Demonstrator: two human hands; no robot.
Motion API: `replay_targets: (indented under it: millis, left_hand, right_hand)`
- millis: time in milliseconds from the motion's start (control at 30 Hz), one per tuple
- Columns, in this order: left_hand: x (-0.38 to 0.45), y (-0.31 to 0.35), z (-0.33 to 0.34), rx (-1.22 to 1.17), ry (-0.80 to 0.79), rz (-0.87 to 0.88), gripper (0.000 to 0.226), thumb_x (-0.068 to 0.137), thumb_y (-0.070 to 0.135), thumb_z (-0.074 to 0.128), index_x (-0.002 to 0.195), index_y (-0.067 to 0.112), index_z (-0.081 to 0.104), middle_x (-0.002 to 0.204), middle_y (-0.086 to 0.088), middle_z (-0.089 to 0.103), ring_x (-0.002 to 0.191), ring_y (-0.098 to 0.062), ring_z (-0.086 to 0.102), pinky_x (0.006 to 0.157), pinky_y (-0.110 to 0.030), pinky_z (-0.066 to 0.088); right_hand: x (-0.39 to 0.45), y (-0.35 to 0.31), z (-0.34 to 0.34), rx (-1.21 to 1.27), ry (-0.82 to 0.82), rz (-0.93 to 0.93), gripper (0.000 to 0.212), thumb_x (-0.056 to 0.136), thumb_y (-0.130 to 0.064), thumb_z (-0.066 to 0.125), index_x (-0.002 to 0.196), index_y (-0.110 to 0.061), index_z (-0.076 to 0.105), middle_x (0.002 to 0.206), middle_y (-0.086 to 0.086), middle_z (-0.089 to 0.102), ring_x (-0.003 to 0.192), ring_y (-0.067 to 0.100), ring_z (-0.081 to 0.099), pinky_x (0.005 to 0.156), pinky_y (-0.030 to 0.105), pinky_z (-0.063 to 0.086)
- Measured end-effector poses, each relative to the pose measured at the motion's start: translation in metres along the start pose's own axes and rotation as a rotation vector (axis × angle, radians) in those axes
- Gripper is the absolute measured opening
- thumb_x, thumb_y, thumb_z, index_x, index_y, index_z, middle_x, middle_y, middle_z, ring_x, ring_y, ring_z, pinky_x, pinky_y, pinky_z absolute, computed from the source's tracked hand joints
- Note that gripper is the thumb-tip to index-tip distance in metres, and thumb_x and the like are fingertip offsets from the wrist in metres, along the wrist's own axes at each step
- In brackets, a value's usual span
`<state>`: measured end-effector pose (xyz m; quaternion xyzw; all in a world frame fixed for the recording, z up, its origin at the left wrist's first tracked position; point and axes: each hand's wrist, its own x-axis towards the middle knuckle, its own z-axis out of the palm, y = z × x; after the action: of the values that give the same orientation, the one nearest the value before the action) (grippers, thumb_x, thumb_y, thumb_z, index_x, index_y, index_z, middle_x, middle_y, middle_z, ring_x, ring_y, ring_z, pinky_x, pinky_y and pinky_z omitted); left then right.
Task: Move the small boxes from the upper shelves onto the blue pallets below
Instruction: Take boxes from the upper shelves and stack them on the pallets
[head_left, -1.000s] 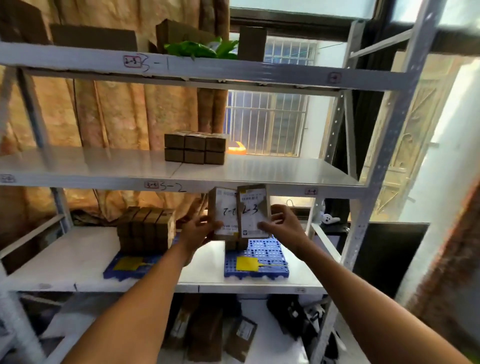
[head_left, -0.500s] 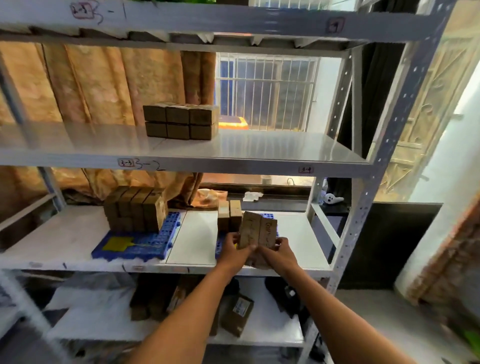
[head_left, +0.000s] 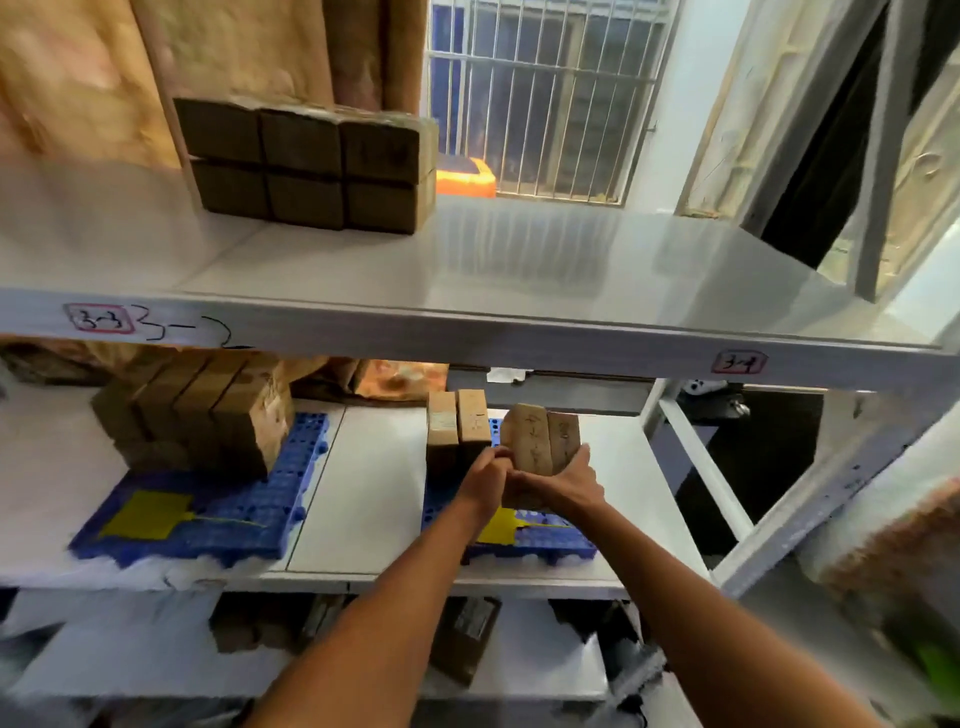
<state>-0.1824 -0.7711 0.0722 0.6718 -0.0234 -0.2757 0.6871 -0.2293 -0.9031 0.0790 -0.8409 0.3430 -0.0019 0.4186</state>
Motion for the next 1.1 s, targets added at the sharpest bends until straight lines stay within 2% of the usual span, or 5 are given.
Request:
replay_targets:
  millis: [167, 267, 367, 567, 1100]
  left_hand:
    - [0.039, 0.003, 0.000, 0.253, -0.055, 0.008, 0.045, 0.092, 0.005, 0.044, 0.134, 0.010, 0.059, 0.133, -0.016, 0.063, 0.122, -0.030, 0.059, 0.104, -0.040, 0.049]
    - [0.058, 0.010, -0.016, 0.631, 0.320, 0.337, 0.028, 0.092, 0.018, 0.055, 0.115, 0.018, 0.070, 0.118, -0.005, 0.071, 0.106, -0.025, 0.065, 0.079, -0.027, 0.046]
    - [0.085, 0.016, -0.051, 0.829, 0.559, 0.388, 0.032, 0.089, 0.035, 0.062, 0.117, 0.021, 0.069, 0.127, -0.007, 0.063, 0.122, -0.030, 0.053, 0.092, -0.037, 0.048]
    - [0.119, 0.007, -0.077, 1.053, 0.096, 0.023, 0.056, 0.097, 0.059, 0.048, 0.150, 0.043, 0.040, 0.169, 0.003, 0.012, 0.155, -0.034, -0.011, 0.120, -0.066, 0.007]
    - [0.106, 0.004, -0.086, 0.968, 0.021, 0.186, 0.052, 0.096, 0.035, 0.060, 0.146, 0.026, 0.051, 0.156, -0.002, 0.039, 0.145, -0.034, 0.030, 0.119, -0.056, 0.029]
  right_hand:
    - [0.049, -0.008, 0.012, -0.108, 0.037, 0.131, 0.138, 0.057, -0.075, 0.081, 0.160, -0.022, 0.006, 0.150, 0.020, 0.041, 0.139, 0.041, 0.040, 0.116, 0.052, 0.039]
    - [0.075, -0.013, 0.017, -0.127, 0.031, 0.141, 0.140, 0.061, -0.076, 0.078, 0.162, -0.020, 0.000, 0.156, 0.022, 0.036, 0.143, 0.043, 0.035, 0.118, 0.053, 0.035]
    - [0.094, -0.020, 0.023, -0.161, -0.016, 0.138, 0.140, 0.065, -0.075, 0.079, 0.163, -0.017, -0.001, 0.160, 0.022, 0.032, 0.147, 0.044, 0.032, 0.121, 0.053, 0.032]
    - [0.104, -0.020, 0.036, -0.190, -0.063, 0.114, 0.135, 0.070, -0.082, 0.070, 0.164, -0.015, 0.000, 0.166, 0.022, 0.021, 0.152, 0.043, 0.023, 0.124, 0.055, 0.024]
    - [0.090, -0.020, 0.026, -0.025, -0.101, 0.078, 0.051, 0.104, -0.035, 0.045, 0.150, -0.015, 0.036, 0.148, 0.015, 0.052, 0.133, 0.039, 0.050, 0.114, 0.051, 0.041]
